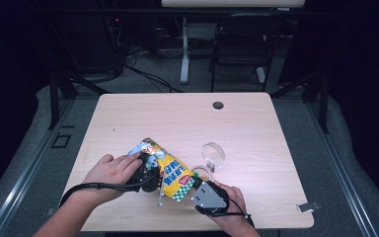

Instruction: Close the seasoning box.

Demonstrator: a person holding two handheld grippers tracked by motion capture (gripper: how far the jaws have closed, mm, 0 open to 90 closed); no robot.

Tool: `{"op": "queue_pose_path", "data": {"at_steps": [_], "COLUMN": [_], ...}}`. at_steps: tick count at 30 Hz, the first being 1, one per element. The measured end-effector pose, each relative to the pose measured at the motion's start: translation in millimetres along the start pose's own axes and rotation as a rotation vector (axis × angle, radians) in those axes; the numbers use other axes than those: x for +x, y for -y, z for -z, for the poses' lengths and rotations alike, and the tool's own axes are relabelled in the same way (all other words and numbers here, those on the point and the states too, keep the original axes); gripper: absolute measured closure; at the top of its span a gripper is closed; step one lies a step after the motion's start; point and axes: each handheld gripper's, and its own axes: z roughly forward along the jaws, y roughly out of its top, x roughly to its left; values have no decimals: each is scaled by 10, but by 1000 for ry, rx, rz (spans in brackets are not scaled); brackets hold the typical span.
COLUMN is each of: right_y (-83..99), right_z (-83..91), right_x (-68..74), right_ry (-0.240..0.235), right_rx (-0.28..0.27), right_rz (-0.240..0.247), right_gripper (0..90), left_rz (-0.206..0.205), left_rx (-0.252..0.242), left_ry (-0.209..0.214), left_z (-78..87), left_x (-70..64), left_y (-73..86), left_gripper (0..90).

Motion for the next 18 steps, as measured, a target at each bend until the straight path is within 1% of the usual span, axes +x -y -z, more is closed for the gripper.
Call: {"op": "queue_pose_path", "data": {"at_steps": [2,4,9,14,18], "right_y": [4,6,7,10,10], "right_z": [-3,-4,-1,-4,-1], "right_x": [-1,-1,6,7,7], "right_ry": [3,5,8,8,7], "right_rx": [-2,-6,-5,-10,-8], "right_rz": [-1,-4,2,0,4], "right_gripper": [895,895,894,894,894], "left_rz": [7,24,51,68,85], "left_rx": [-1,-7,-17,-18,-27], "left_ry": [4,10,21,23,29], "left_z": [-9,-18,-37,-58,-73], "left_x": [-11,-24,-52,-90,-109], "left_y": [4,15,31,41,51], "left_gripper": [812,812,812,812,812]}}
